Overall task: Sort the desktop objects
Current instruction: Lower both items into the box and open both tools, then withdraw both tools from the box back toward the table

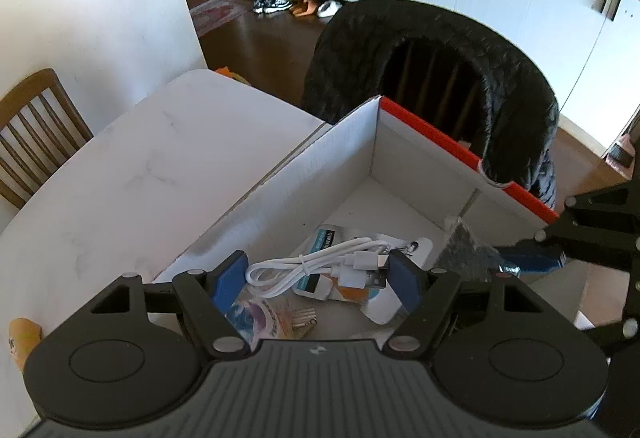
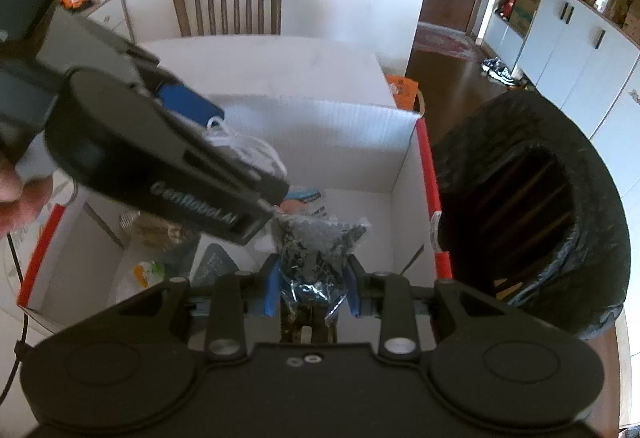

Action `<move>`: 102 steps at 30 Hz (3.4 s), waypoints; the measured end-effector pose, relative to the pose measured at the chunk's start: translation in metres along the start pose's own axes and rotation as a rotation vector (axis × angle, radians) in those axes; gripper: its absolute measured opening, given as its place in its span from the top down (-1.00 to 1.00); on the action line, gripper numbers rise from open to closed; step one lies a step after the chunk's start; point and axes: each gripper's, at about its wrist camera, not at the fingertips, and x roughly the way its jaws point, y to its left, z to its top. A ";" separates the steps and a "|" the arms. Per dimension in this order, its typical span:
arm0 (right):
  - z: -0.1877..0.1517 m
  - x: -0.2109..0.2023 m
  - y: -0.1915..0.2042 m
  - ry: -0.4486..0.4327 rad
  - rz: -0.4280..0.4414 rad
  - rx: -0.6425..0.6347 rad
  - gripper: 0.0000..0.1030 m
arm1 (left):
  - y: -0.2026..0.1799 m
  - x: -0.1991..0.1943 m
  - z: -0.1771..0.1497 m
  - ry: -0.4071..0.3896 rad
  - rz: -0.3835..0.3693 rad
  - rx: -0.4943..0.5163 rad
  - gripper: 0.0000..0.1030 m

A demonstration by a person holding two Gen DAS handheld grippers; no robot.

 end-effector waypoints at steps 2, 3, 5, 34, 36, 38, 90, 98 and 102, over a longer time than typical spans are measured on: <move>-0.001 0.004 -0.001 0.020 0.014 -0.001 0.41 | 0.000 0.005 0.002 0.016 0.001 -0.002 -0.47; -0.002 0.005 0.000 0.029 0.021 0.000 0.41 | 0.000 0.009 0.003 0.025 0.001 -0.002 -0.47; -0.003 0.008 0.000 0.043 0.027 -0.006 0.41 | 0.000 0.015 0.003 0.049 -0.003 0.001 -0.47; -0.007 0.010 -0.008 0.049 0.032 -0.032 0.11 | 0.016 0.041 0.003 0.114 -0.069 -0.162 -0.55; -0.007 0.008 -0.007 0.043 0.030 -0.035 0.00 | 0.016 0.037 0.002 0.105 -0.065 -0.165 -0.55; -0.008 0.006 -0.007 0.035 0.031 -0.039 -0.11 | 0.016 0.032 0.001 0.092 -0.064 -0.161 -0.55; 0.009 -0.057 0.072 -0.083 0.065 0.038 -0.44 | 0.070 -0.146 -0.148 -0.151 -0.112 -0.281 -0.65; 0.025 -0.051 0.116 -0.108 0.076 0.017 -0.61 | 0.101 -0.151 -0.187 -0.127 -0.077 -0.328 -0.70; 0.036 -0.046 0.138 -0.114 0.085 -0.009 -0.68 | 0.119 -0.155 -0.203 -0.133 -0.038 -0.358 -0.93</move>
